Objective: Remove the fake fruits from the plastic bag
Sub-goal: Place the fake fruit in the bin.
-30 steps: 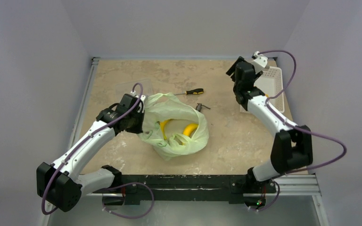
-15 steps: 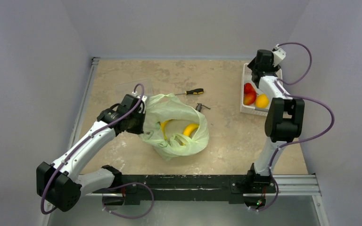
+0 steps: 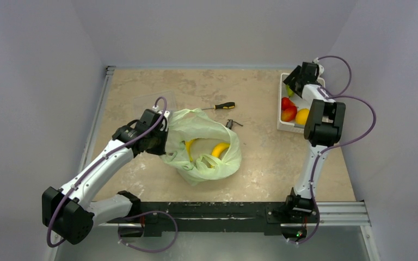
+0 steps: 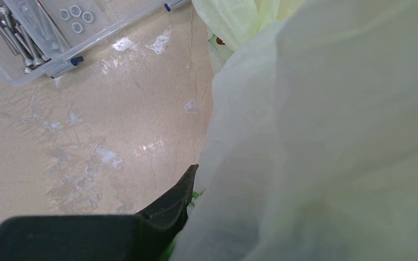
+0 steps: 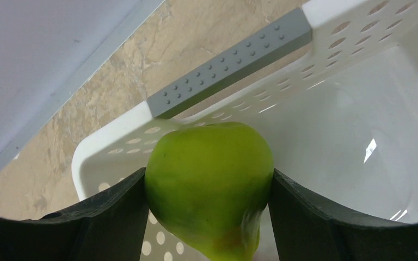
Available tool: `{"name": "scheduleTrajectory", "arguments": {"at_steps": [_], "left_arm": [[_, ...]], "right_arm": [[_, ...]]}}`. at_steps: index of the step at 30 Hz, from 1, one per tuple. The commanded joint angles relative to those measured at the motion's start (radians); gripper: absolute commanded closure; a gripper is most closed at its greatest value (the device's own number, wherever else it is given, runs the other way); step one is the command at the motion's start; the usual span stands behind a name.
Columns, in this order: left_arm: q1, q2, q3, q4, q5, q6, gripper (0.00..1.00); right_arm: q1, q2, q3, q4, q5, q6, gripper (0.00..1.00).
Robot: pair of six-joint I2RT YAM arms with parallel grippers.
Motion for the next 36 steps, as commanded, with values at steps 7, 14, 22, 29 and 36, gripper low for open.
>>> {"name": "scheduleTrajectory", "arguments": {"at_steps": [7, 14, 22, 29, 36], "left_arm": [[-0.006, 0.001, 0.015, -0.004, -0.013, 0.011, 1.0], [-0.007, 0.001, 0.014, -0.006, -0.012, 0.009, 1.0], [-0.015, 0.001, 0.016, -0.005, -0.008, 0.009, 1.0], [-0.015, -0.001, 0.015, -0.003, -0.005, 0.009, 1.0], [-0.018, 0.007, 0.012, -0.003, -0.002, 0.01, 1.0]], "right_arm": [[0.004, -0.037, 0.017, 0.021, -0.086, -0.055, 0.26], [0.005, -0.103, -0.025, -0.001, -0.076, -0.101, 0.1], [0.007, -0.357, -0.202, 0.026, 0.015, -0.131, 0.1], [0.122, -0.636, -0.521, 0.144, 0.006, -0.083, 0.17], [0.382, -0.927, -0.864, 0.319, -0.04, -0.114, 0.31]]}}
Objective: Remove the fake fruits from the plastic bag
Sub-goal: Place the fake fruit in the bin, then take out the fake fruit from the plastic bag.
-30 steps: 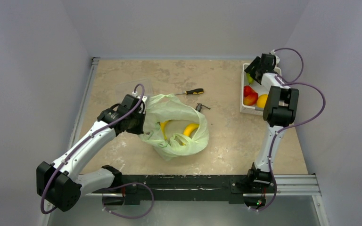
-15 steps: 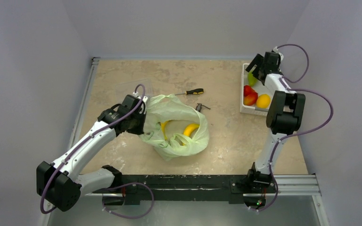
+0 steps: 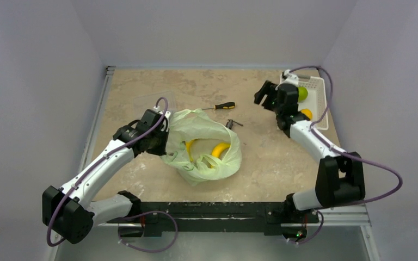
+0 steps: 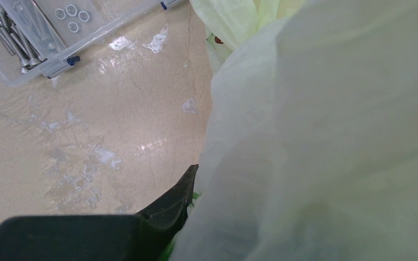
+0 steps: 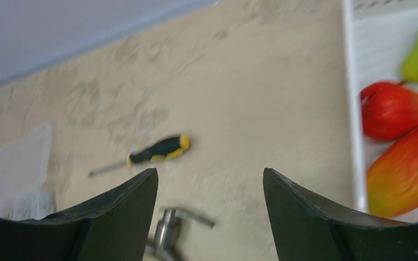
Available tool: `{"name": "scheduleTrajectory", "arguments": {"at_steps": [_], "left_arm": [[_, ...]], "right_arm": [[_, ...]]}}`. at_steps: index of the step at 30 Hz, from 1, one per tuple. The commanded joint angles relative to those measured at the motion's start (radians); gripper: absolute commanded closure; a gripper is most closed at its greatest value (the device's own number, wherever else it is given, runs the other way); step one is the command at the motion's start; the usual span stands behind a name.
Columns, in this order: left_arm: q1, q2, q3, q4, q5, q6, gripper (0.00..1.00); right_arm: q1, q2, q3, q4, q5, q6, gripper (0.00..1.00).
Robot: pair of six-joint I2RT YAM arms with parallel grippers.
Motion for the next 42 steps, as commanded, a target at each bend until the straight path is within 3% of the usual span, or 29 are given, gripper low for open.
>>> {"name": "scheduleTrajectory", "arguments": {"at_steps": [1, 7, 11, 18, 24, 28, 36, 42], "left_arm": [[-0.01, 0.003, 0.012, -0.002, -0.002, 0.009, 1.0], [-0.012, 0.005, 0.018, 0.0, 0.007, 0.014, 1.0], [-0.011, 0.005, 0.023, -0.002, 0.005, 0.015, 1.0], [-0.011, 0.01, 0.022, -0.006, -0.007, 0.015, 1.0], [-0.011, 0.012, 0.018, -0.008, -0.014, 0.014, 1.0], [-0.012, 0.011, 0.019, -0.011, -0.021, 0.012, 1.0], [-0.011, 0.012, 0.022, -0.009, -0.009, 0.015, 1.0], [-0.012, 0.018, 0.023, -0.009, -0.003, 0.017, 1.0]], "right_arm": [[0.096, -0.197, -0.186, 0.129, -0.046, -0.033, 0.33], [0.211, -0.411, -0.365, 0.061, -0.169, -0.035, 0.45], [0.441, -0.542, -0.511, 0.125, -0.161, -0.04, 0.53], [0.801, -0.349, -0.437, 0.146, -0.081, -0.054, 0.68], [0.823, -0.075, -0.211, 0.026, -0.033, -0.064, 0.72], [0.837, 0.014, -0.146, -0.072, 0.022, -0.104, 0.72], [0.895, -0.054, -0.33, -0.049, 0.051, -0.025, 0.77], [0.904, -0.03, -0.492, 0.122, 0.109, 0.043, 0.82]]}}
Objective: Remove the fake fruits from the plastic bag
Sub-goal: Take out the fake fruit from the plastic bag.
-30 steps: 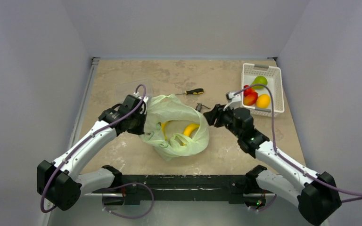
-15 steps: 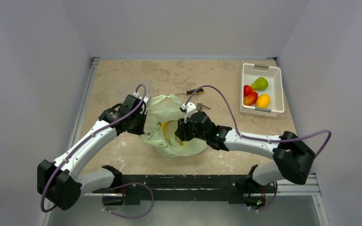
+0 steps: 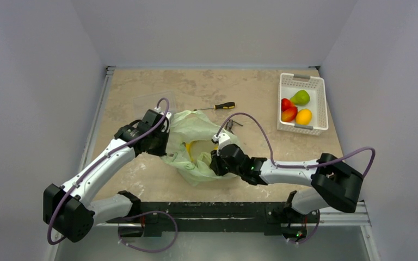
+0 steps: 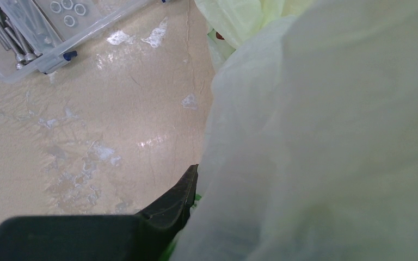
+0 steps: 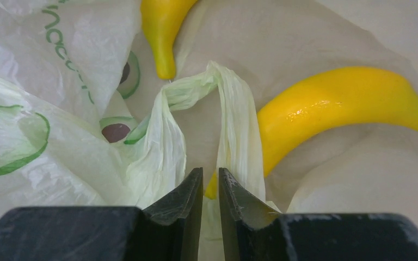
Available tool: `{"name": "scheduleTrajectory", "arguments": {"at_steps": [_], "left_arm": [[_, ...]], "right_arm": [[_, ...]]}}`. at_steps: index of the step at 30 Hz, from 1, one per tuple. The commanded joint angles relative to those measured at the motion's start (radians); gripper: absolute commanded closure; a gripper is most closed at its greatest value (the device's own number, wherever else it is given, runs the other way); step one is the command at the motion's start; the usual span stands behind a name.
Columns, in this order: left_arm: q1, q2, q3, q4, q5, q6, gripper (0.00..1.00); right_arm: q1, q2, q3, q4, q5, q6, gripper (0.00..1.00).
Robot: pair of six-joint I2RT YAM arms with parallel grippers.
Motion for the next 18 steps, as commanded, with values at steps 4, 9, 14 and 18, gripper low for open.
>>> {"name": "scheduleTrajectory", "arguments": {"at_steps": [4, 9, 14, 18], "left_arm": [[-0.006, 0.009, 0.022, 0.004, -0.002, 0.017, 1.0], [-0.005, 0.013, 0.021, 0.001, -0.001, 0.017, 1.0], [-0.006, 0.014, 0.022, 0.001, -0.008, 0.016, 1.0], [-0.005, 0.021, 0.024, 0.001, -0.004, 0.017, 1.0]], "right_arm": [[0.004, 0.139, -0.091, 0.123, 0.089, 0.081, 0.84], [0.01, 0.128, -0.057, 0.096, 0.101, 0.09, 0.84], [0.01, -0.012, -0.004, -0.029, 0.135, 0.092, 0.79], [0.01, -0.114, 0.068, -0.112, 0.143, 0.102, 0.71]]}}
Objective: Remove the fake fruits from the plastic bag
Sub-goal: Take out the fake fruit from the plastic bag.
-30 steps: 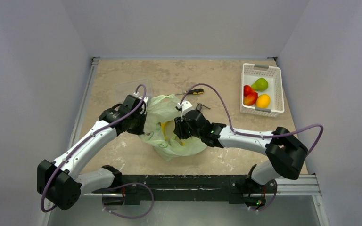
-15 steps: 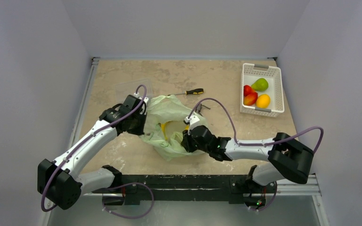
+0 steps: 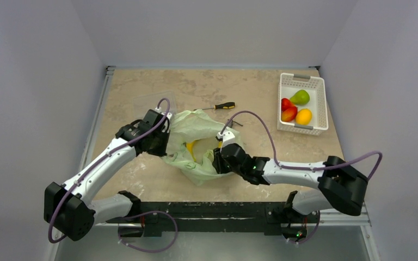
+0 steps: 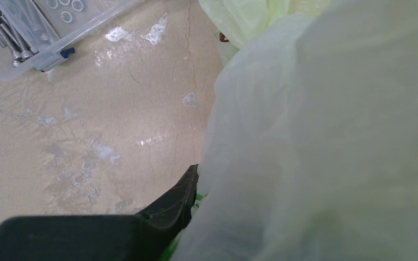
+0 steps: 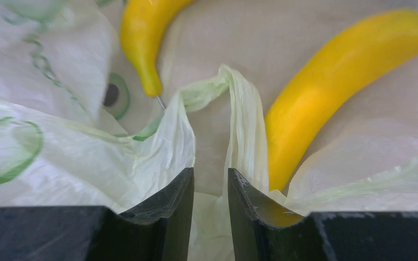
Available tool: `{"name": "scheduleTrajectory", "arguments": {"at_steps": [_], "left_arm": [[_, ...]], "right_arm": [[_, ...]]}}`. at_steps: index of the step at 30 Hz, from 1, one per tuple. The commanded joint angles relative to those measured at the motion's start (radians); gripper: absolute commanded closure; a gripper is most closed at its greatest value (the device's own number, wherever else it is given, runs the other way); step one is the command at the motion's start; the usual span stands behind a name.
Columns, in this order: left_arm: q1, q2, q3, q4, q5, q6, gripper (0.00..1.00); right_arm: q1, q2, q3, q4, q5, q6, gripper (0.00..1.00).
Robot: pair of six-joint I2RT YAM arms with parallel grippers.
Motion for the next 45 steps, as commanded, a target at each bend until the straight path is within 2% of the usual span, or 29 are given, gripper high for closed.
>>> {"name": "scheduleTrajectory", "arguments": {"at_steps": [1, 8, 15, 19, 25, 33, 38, 45], "left_arm": [[-0.005, 0.008, 0.024, 0.004, -0.004, 0.017, 1.0], [-0.006, 0.008, 0.025, 0.004, -0.004, 0.017, 1.0], [-0.005, 0.007, 0.024, 0.004, 0.003, 0.017, 1.0], [-0.005, 0.003, 0.024, 0.004, 0.006, 0.017, 1.0], [-0.006, 0.003, 0.024, 0.004, 0.011, 0.017, 1.0], [-0.006, 0.001, 0.022, 0.007, 0.011, 0.017, 1.0], [-0.009, 0.013, 0.022, 0.001, -0.002, 0.015, 1.0], [-0.01, -0.001, 0.02, -0.001, -0.022, 0.013, 1.0]], "right_arm": [[0.002, -0.108, 0.117, -0.122, 0.06, 0.029, 0.68], [0.001, -0.1, 0.189, -0.242, 0.223, 0.088, 0.58], [0.001, 0.027, 0.251, -0.307, 0.352, 0.194, 0.61], [-0.003, 0.085, 0.249, -0.27, 0.405, 0.211, 0.43], [-0.035, 0.19, 0.32, -0.221, 0.469, 0.213, 0.3], [-0.071, 0.376, 0.383, -0.137, 0.513, 0.175, 0.32], [-0.071, 0.436, 0.403, -0.101, 0.533, 0.136, 0.48], [-0.07, 0.482, 0.403, -0.076, 0.517, 0.099, 0.55]]}}
